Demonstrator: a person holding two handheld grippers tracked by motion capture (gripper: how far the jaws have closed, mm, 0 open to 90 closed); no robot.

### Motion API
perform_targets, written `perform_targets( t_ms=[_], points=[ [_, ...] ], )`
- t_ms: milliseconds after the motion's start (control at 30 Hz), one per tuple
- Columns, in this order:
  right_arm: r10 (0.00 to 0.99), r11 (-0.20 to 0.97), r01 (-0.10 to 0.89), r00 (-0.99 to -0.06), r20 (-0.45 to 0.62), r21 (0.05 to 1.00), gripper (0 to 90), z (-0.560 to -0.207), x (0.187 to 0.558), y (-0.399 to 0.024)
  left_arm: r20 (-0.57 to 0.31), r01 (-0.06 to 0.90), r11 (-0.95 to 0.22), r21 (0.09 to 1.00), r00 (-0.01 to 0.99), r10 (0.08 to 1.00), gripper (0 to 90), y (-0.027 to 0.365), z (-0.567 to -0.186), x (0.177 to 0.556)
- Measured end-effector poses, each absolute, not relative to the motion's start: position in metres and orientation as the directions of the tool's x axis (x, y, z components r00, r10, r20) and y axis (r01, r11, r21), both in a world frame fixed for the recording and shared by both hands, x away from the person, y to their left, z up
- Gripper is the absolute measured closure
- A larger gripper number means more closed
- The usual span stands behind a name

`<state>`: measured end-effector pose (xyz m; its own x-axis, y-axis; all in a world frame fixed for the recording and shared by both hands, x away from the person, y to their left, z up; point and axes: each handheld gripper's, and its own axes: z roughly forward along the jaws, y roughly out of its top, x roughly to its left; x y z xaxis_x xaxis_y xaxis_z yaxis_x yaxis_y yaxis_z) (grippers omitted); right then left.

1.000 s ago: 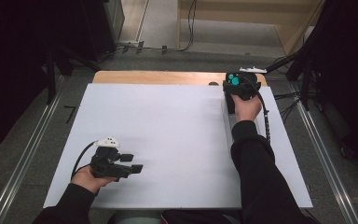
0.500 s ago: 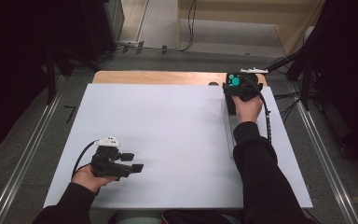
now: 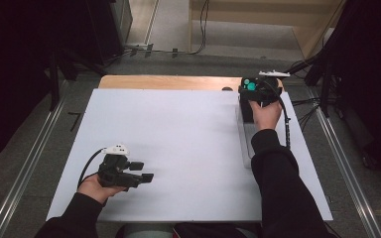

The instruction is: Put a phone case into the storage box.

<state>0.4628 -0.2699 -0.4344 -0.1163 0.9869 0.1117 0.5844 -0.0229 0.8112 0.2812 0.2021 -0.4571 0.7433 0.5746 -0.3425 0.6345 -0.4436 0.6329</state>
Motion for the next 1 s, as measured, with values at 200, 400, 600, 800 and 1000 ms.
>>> perform_targets(
  t_ms=[200, 400, 600, 800, 1000],
  points=[
    [0.987, 0.001, 0.579, -0.131, 0.092, 0.816, 0.0, -0.423, 0.457, -0.271, -0.342, 0.63, -0.45, 0.633, 0.749, 0.568, 33.4, 0.199, -0.457, 0.283],
    [0.976, 0.002, 0.6, -0.176, 0.13, 0.8, 0.0, -0.415, 0.45, -0.269, -0.341, 0.628, -0.454, 0.632, 0.751, 0.565, 33.4, 0.198, -0.457, 0.284],
    [0.962, 0.015, 0.602, -0.226, 0.153, 0.798, 0.0, -0.405, 0.44, -0.262, -0.339, 0.625, -0.45, 0.638, 0.752, 0.565, 33.4, 0.198, -0.456, 0.283],
    [0.94, 0.004, 0.597, -0.275, 0.201, 0.802, 0.0, -0.396, 0.429, -0.252, -0.342, 0.624, -0.447, 0.641, 0.754, 0.562, 33.3, 0.198, -0.454, 0.284],
    [0.923, 0.004, 0.625, -0.302, 0.237, 0.781, 0.0, -0.394, 0.42, -0.244, -0.341, 0.626, -0.447, 0.639, 0.751, 0.566, 33.4, 0.197, -0.454, 0.286]
  ],
)
